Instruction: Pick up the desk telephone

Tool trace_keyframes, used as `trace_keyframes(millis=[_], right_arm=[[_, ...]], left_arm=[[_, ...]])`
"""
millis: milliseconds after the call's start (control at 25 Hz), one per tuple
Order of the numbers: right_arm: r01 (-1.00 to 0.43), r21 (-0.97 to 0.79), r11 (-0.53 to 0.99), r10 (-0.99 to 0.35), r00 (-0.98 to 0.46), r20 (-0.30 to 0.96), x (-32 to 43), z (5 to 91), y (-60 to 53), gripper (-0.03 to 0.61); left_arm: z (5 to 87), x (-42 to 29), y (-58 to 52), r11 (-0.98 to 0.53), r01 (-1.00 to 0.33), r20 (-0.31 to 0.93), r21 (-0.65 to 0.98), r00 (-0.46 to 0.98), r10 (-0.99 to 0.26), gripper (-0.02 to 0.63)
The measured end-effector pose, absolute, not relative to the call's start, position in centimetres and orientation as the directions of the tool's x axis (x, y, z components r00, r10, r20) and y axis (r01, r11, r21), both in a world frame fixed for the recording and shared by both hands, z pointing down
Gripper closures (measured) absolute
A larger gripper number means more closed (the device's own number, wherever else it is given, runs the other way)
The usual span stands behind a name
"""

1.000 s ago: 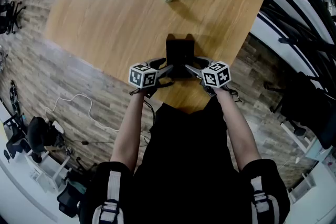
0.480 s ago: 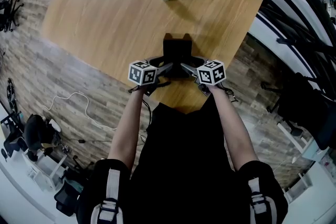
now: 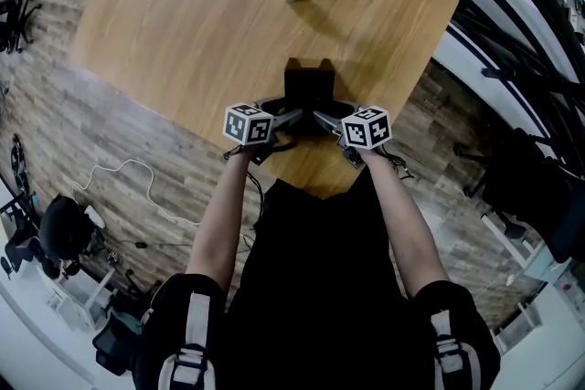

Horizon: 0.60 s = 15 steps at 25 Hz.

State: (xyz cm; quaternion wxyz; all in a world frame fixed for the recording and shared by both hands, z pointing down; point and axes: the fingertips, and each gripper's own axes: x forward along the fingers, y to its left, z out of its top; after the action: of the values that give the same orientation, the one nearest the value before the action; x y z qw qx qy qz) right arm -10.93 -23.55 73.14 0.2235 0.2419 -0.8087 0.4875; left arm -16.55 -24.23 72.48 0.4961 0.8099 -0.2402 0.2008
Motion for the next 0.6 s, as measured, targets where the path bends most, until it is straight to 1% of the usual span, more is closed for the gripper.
trace_keyframes(millis=[240,320,400,600], right_arm=[[-0.609,-0.674,0.419,-0.180,-0.783,0.595,-10.7,73.0,-23.4,0.357],[-0.605,-0.679,0.415,-0.178,-0.786,0.592,-10.7,73.0,-23.5,0.357],[-0.603,-0.683,0.412,-0.176,-0.788,0.590,-10.7,73.1,-23.6,0.357],[-0.604,-0.685,0.407,-0.175,-0.788,0.591,-10.8,73.1,-23.7,0.357]], left_arm=[[72.4,-16.5,-24.1,-0.384,-0.569,0.552,0.727,0.817,-0.166,0.381],[72.1,-16.1,-24.2,-0.379,-0.546,0.528,0.747,0.834,-0.162,0.355],[72.0,-15.8,-24.3,-0.372,-0.536,0.517,0.758,0.841,-0.159,0.342],[72.8,-15.5,-24.4,-0.390,-0.566,0.562,0.726,0.816,-0.137,0.344]])
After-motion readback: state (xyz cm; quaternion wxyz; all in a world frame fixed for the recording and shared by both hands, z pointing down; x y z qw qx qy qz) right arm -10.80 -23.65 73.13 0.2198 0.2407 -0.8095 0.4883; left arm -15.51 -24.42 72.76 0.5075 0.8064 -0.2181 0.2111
